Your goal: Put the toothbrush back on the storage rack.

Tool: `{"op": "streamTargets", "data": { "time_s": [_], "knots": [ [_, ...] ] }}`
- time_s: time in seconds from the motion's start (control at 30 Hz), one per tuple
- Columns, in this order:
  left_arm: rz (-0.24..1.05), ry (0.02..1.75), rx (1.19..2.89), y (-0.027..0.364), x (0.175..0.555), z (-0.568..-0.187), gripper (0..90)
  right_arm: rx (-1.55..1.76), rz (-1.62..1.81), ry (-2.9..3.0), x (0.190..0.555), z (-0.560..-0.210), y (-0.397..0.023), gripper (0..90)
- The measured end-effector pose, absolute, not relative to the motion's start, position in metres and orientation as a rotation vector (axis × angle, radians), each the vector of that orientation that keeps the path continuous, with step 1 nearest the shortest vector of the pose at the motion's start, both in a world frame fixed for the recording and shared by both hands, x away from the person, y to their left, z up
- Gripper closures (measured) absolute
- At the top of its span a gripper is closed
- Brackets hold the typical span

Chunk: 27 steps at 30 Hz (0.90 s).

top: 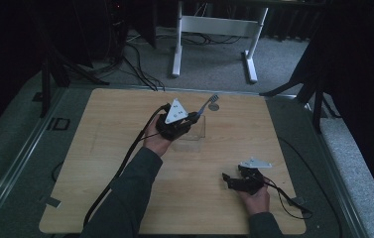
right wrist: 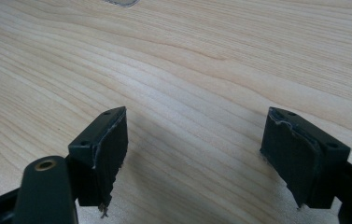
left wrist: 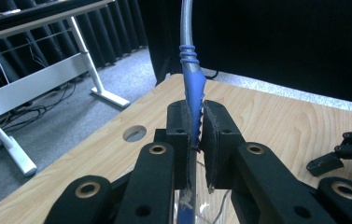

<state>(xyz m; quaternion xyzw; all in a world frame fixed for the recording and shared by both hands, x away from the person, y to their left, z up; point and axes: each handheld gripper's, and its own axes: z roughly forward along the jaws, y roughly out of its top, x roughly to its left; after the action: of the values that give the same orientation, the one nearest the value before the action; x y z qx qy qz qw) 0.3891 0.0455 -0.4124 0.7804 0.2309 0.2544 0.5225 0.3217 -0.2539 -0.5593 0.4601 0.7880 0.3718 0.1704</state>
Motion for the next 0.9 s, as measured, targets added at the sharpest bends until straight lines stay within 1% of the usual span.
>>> {"op": "streamTargets", "data": {
  "time_s": [0.9],
  "knots": [
    [0.577,0.601,1.822,0.047,0.404,-0.419,81.7,1.309,1.059,2.241,0.322,-0.559,-0.254,22.3]
  ]
}}
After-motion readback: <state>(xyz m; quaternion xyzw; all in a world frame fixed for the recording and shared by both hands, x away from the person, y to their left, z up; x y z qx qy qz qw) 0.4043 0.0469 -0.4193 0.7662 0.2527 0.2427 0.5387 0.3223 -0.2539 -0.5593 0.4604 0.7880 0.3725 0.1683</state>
